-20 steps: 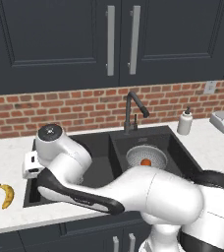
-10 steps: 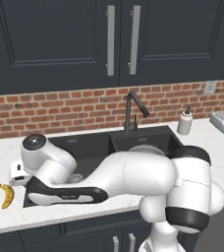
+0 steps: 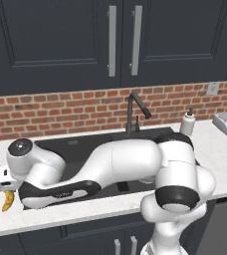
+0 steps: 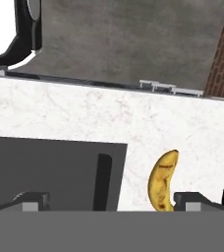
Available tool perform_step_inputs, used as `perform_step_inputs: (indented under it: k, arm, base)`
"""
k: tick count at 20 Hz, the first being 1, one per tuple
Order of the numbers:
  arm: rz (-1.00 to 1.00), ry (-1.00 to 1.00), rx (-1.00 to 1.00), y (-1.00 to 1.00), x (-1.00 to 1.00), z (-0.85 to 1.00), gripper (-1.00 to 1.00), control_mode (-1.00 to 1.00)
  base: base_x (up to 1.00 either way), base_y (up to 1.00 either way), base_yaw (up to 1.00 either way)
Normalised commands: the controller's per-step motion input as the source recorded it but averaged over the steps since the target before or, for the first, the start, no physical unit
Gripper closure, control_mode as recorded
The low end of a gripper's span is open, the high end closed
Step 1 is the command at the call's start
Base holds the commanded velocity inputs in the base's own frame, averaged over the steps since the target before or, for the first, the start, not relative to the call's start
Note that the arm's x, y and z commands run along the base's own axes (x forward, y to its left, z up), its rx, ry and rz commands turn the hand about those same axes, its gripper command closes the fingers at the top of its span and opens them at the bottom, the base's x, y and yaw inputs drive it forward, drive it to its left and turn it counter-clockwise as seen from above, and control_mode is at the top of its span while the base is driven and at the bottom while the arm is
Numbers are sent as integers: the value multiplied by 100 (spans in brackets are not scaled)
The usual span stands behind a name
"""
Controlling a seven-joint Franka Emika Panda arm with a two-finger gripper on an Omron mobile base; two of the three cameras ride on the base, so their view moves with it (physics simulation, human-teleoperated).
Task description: Put the colander in the sink, put the banana, orange in the colander, and turn on the sink faucet and pour water over the colander.
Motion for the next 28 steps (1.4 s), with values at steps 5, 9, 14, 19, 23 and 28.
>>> perform_step_inputs:
  k: [5, 9, 14, 19, 23, 28]
  arm:
    - [0, 0, 0, 18, 27, -12, -100, -100]
    - [0, 0, -1, 20, 26, -18, -100, -100]
    - [0, 0, -1, 24, 12, -14, -100, -100]
    - [0, 1, 0, 25, 13, 0, -100, -100]
    - [0, 9, 0, 13, 16, -2, -100, -100]
    - [0, 1, 0, 0, 0, -32, -100, -100]
  base:
    - [0, 0, 0]
    - [0, 0, 0]
    - [0, 0, 0]
    - [0, 0, 0]
    - [0, 0, 0]
    - [0, 0, 0]
